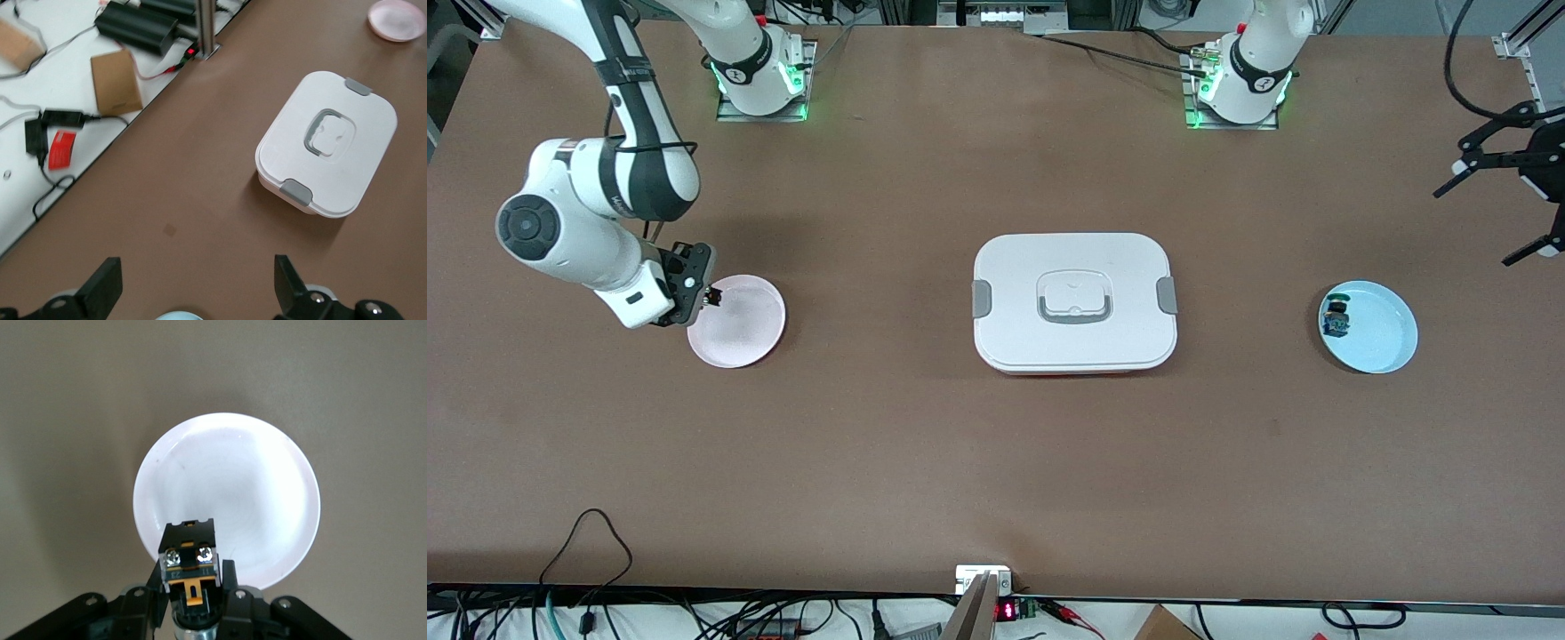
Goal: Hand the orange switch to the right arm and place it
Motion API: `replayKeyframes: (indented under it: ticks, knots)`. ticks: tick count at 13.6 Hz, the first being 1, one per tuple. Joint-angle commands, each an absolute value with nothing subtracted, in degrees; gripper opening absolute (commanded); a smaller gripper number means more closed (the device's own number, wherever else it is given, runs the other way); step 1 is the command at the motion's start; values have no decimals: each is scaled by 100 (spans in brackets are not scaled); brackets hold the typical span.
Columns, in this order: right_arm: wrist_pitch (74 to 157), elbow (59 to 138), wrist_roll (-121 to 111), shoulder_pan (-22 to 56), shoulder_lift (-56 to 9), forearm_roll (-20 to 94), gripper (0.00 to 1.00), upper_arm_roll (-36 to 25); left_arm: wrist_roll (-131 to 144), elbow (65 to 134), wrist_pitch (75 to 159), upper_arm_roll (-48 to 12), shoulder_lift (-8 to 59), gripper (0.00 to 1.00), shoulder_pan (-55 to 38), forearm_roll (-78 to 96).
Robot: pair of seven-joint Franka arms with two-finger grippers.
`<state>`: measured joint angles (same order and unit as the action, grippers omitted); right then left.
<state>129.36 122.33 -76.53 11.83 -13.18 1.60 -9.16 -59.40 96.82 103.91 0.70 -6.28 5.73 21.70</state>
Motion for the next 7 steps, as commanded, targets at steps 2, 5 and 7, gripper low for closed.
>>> replayKeyframes:
  ticks: [2,5,7]
  knots:
    - [13779,12840,-7813,1309,-1230,44,3,-923,-4196,9414,10398,202,-642,100,36,970]
    - [14193,12894,-8217,1301,-1440,0,3,-932,-3080,9404,10380,193,-519,100,35,738]
    - [14483,12894,-8375,1292,-1625,0,3,-932,-2350,9413,10319,132,-492,100,44,538]
